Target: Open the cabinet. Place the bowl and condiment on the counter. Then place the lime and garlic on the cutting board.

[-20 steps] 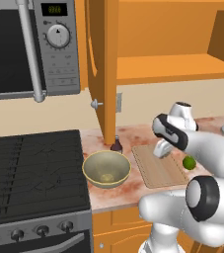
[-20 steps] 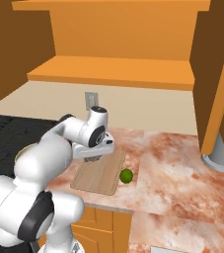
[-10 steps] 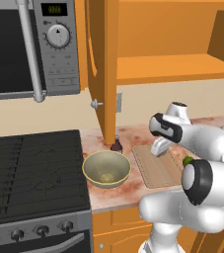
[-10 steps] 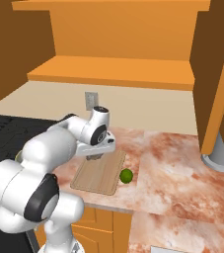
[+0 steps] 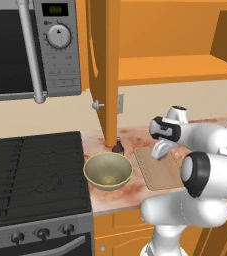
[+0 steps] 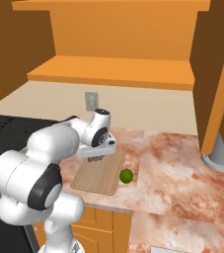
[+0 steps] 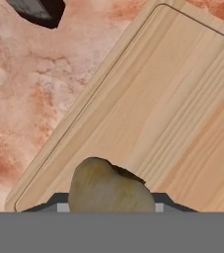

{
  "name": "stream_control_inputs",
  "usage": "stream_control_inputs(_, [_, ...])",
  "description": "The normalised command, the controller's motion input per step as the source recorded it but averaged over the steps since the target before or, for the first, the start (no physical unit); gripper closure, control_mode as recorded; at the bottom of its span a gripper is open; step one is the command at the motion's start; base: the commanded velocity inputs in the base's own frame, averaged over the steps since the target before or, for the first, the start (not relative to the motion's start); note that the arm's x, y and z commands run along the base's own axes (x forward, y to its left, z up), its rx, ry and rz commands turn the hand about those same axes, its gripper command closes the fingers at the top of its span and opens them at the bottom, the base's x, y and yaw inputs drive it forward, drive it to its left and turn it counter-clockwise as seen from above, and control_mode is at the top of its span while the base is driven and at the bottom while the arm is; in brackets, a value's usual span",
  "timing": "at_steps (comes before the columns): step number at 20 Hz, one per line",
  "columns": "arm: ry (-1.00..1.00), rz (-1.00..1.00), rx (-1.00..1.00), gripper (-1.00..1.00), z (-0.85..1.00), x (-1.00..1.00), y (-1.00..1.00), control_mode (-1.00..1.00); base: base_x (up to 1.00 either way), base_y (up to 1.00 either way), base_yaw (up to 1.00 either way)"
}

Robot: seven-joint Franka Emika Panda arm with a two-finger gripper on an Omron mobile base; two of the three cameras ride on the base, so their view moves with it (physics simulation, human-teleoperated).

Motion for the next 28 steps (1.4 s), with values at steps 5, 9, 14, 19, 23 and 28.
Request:
stream_control_inputs(5, [0.0, 0.0, 0.0, 1.0, -0.07, 0.09, 0.0, -1.0, 0.0, 0.0, 0.0])
stream_control_inputs(9, [0.0, 0.0, 0.0, 1.0, -0.02, 0.06, -0.02, -1.0, 0.0, 0.0, 0.0])
stream_control_inputs(14, [0.0, 0.0, 0.0, 1.0, -0.06, 0.04, -0.03, -1.0, 0.0, 0.0, 0.0])
stream_control_inputs(19, [0.0, 0.0, 0.0, 1.0, -0.06, 0.01, -0.06, -1.0, 0.0, 0.0, 0.0])
stream_control_inputs(23, [0.0, 0.0, 0.0, 1.0, -0.01, 0.02, -0.02, -1.0, 0.0, 0.0, 0.0])
stream_control_inputs(28, [0.0, 0.0, 0.0, 1.0, -0.06, 0.08, 0.0, -1.0, 0.0, 0.0, 0.0])
